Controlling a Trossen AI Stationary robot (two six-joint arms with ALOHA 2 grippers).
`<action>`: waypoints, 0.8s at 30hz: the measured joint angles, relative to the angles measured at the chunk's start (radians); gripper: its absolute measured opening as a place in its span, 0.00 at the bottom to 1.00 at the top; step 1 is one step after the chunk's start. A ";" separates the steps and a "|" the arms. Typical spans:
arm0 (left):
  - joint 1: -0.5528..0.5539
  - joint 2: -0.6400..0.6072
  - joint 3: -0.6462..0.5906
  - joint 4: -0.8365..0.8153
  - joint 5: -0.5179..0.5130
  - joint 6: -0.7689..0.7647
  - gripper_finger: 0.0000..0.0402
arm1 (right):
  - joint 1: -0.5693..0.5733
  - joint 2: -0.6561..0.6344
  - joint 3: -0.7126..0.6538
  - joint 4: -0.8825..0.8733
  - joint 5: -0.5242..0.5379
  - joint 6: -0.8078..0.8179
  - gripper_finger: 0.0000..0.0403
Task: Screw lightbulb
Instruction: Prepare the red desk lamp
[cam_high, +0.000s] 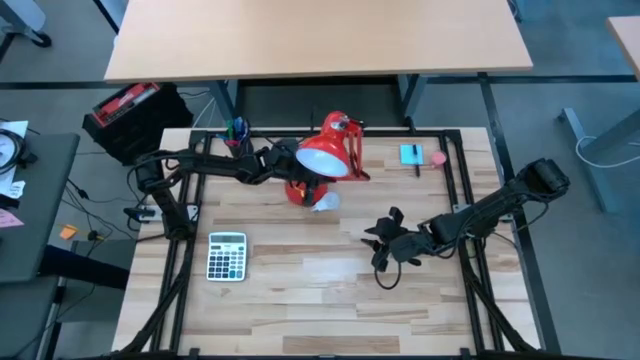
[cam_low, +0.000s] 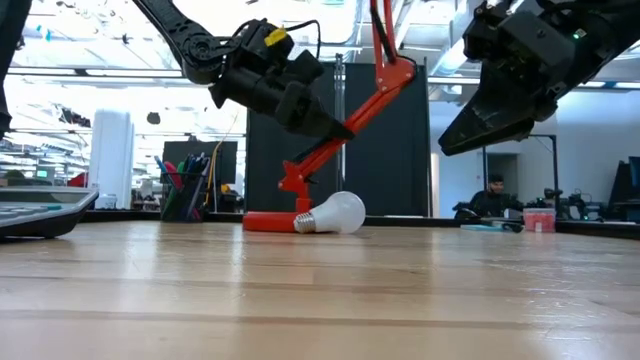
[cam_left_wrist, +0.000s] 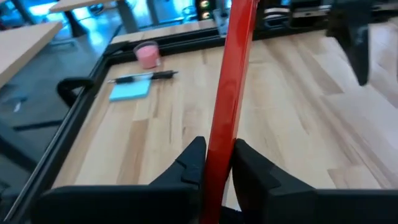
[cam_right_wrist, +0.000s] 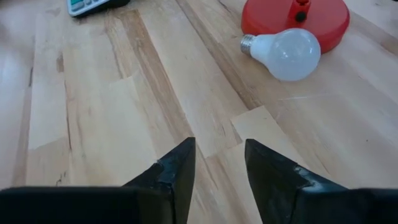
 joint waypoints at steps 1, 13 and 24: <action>-0.003 0.000 0.000 0.003 -0.019 -0.013 0.10 | 0.000 0.000 0.000 -0.005 0.000 0.000 0.36; -0.103 -0.002 -0.001 -0.001 -0.320 -0.181 0.09 | 0.000 0.000 0.000 -0.075 0.000 -0.035 0.33; -0.164 -0.110 -0.008 -0.227 -0.456 -0.389 0.05 | -0.008 0.071 0.000 0.093 0.009 -0.055 0.36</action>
